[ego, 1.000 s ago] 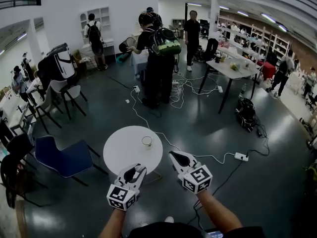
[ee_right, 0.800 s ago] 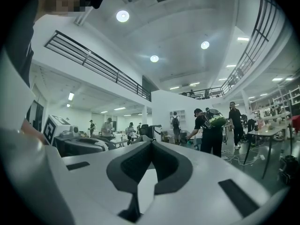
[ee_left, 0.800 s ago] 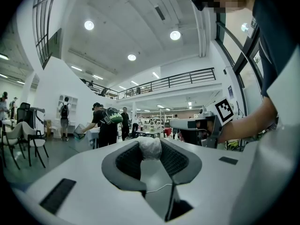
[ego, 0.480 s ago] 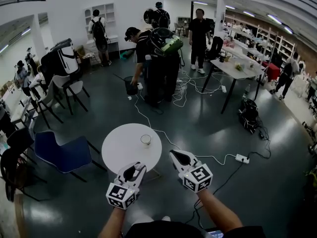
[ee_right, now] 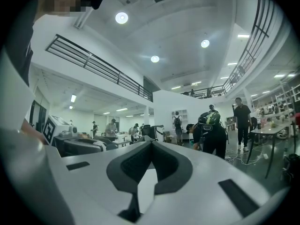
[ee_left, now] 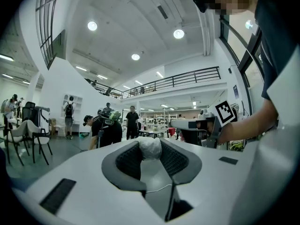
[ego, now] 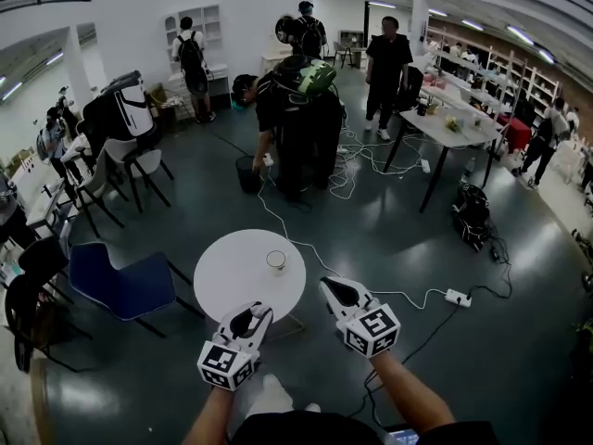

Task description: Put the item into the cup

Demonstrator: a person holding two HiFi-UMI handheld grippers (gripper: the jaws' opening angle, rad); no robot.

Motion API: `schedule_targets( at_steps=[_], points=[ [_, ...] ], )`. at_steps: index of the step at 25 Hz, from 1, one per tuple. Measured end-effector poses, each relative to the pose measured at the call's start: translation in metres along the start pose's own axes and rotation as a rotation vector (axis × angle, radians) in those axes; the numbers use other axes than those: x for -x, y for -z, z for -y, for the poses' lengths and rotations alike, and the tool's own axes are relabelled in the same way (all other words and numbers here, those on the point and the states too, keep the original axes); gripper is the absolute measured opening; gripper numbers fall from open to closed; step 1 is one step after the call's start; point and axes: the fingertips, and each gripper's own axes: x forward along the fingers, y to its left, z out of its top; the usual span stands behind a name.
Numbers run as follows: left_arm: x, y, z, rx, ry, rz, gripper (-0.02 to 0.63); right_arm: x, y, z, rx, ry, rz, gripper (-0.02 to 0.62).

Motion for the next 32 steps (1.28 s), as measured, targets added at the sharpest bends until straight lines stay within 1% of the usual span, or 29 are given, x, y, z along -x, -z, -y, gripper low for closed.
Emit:
schedule_targets(
  at_steps=[4,8,16,22,27,32],
  points=[
    [-0.004,0.001,-0.005,0.017,-0.007,0.013,0.12,-0.005,0.004,0.003,-0.002,-0.008,-0.006,0.017],
    [-0.008,0.003,-0.017,-0.016,-0.017,0.004,0.12,-0.017,0.005,0.006,0.002,-0.005,-0.001,0.017],
    [-0.024,-0.005,-0.045,-0.01,-0.009,0.011,0.12,-0.048,0.002,0.015,0.017,-0.004,-0.002,0.017],
    [-0.044,-0.005,-0.071,0.0,0.003,0.01,0.12,-0.073,0.003,0.029,0.013,0.012,0.0,0.017],
    [-0.067,-0.006,-0.086,0.006,0.015,0.009,0.12,-0.089,0.002,0.05,0.008,0.025,-0.002,0.017],
    [-0.09,-0.005,-0.109,0.01,0.021,0.009,0.12,-0.115,0.008,0.069,0.003,0.032,-0.008,0.017]
  ],
)
